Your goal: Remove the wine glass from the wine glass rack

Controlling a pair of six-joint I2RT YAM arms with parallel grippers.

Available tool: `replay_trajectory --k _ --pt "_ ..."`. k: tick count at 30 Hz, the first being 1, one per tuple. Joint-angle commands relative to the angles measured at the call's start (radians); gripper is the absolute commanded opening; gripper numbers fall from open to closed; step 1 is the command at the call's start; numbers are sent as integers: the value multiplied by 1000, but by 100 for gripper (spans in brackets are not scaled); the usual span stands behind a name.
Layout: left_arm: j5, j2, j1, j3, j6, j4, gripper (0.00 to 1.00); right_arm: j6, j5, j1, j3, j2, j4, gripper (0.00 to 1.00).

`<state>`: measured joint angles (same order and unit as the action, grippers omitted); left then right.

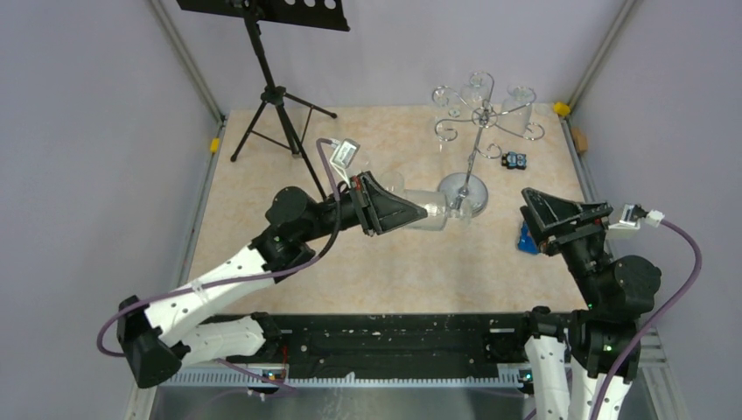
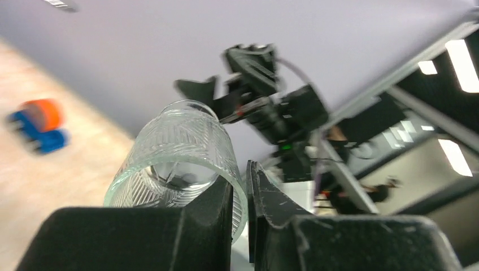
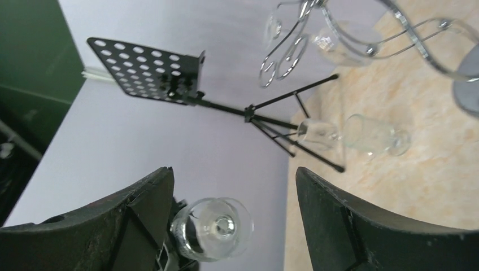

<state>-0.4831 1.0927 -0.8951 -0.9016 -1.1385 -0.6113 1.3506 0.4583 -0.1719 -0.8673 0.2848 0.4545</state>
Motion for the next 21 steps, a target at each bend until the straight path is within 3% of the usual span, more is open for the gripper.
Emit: replay_trajectory --k 1,4,7,9,11,15,21 --pt "184 -95 2 -124 464 660 0 -168 -162 4 -71 -20 128 80" --pt "377 -115 5 -184 593 933 0 -215 -213 5 -90 -17 158 80" --pt "671 -123 10 -202 627 1141 0 -246 -242 4 -98 -14 175 79" --pt "785 -120 36 -199 613 1246 0 -252 -254 5 -95 -13 185 79" --pt "805 -104 109 -193 607 1320 0 -253 -264 4 -83 -13 188 79" --pt "676 -74 314 -154 623 1318 0 -255 -264 4 -67 -8 174 78" --pt "650 91 399 -207 637 1297 0 -267 -259 5 -67 -1 166 78"
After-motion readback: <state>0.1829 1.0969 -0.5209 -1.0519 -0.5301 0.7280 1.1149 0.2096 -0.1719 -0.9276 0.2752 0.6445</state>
